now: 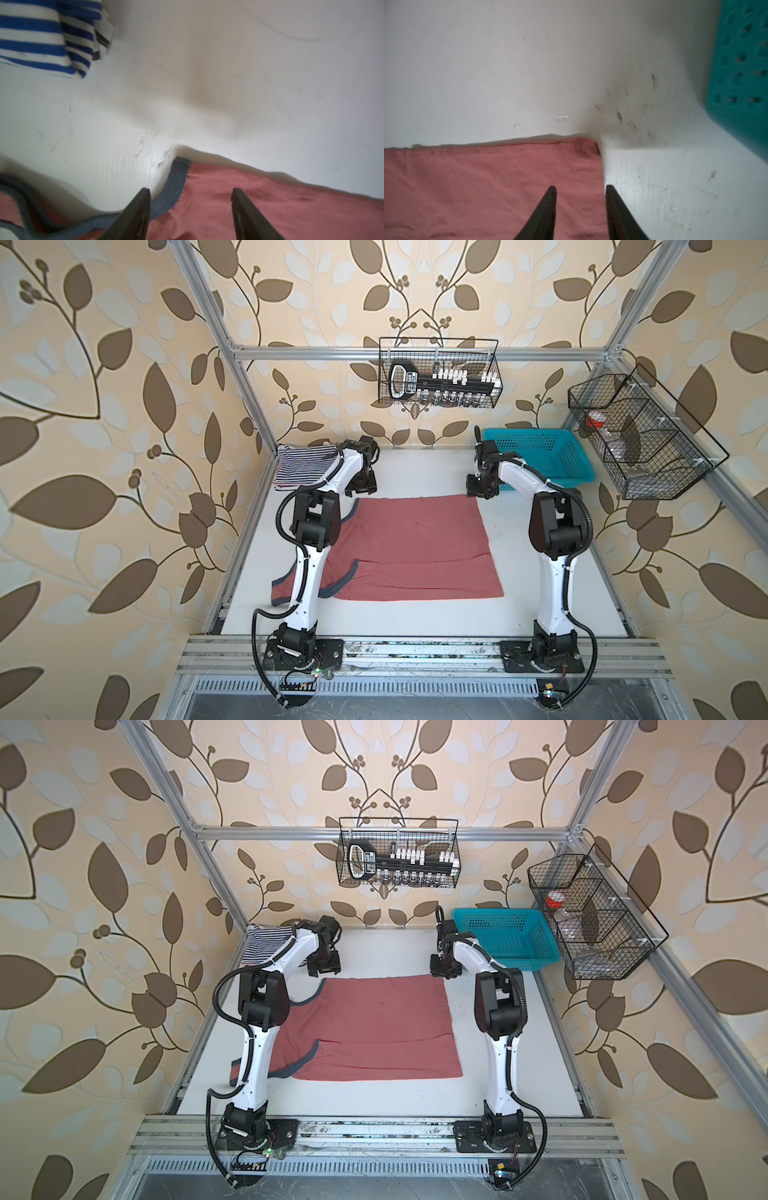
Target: Fold and stack the tank tops
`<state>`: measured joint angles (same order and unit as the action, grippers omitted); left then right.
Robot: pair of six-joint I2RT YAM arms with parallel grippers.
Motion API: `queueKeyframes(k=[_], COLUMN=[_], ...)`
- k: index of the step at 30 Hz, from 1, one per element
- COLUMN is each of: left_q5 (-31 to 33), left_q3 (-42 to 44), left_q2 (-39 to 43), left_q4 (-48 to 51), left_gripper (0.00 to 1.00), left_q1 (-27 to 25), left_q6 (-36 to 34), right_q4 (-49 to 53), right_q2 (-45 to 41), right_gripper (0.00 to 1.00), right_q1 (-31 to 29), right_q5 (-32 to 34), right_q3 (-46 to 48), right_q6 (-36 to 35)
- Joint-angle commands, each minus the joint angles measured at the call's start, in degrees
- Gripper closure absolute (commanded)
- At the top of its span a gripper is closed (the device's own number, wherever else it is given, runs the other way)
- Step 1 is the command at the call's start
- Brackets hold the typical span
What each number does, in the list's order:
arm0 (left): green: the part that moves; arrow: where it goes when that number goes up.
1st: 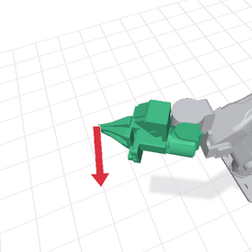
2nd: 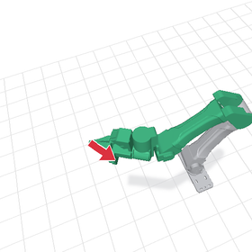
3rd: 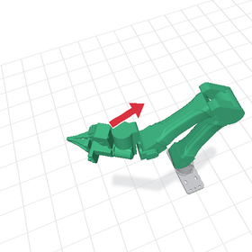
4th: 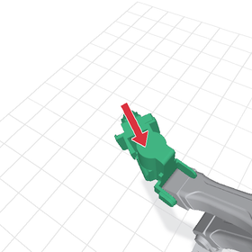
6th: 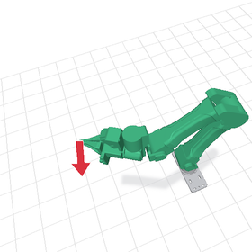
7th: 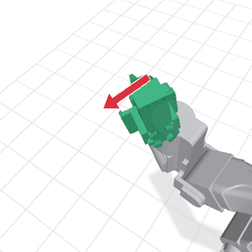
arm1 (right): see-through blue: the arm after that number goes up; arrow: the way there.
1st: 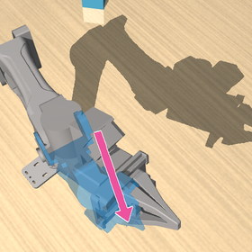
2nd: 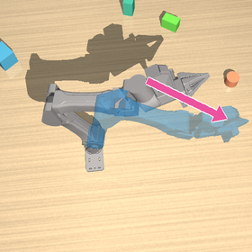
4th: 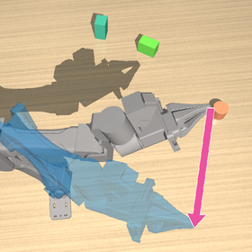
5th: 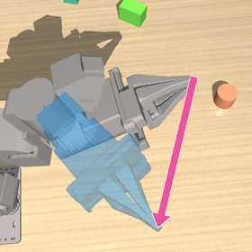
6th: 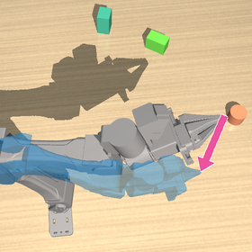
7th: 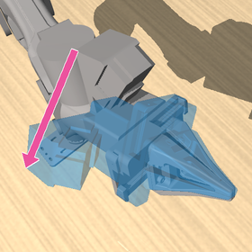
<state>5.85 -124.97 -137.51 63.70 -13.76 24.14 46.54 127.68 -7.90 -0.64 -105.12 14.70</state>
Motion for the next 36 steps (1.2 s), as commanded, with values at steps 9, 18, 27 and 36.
queueKeyframes(k=[9,18,27,36], left_q5=[-0.9,-1.0,-1.0,-0.6], left_q3=[-2.0,-1.3,-1.5,-1.9], left_q2=[-1.8,-2.7,-0.9,-1.6], left_q4=[1.7,0.8,0.7,1.2], left_gripper=[0.45,0.53,0.46,0.47], left_q1=[0.7,1.0,1.3,2.1], left_q6=[-0.6,-0.3,-0.3,-0.9], right_q4=[1.4,1.7,1.2,1.7], right_q2=[5.0,7.2,7.5,7.4], right_gripper=[0.61,0.71,0.84,0.74], right_q1=[0.8,0.8,0.8,0.1], right_q5=[-0.4,-1.3,-2.3,-0.1], right_q3=[-5.3,-6.8,-6.8,-5.9], right_q6=[-1.8,-1.9,-1.9,-2.6])
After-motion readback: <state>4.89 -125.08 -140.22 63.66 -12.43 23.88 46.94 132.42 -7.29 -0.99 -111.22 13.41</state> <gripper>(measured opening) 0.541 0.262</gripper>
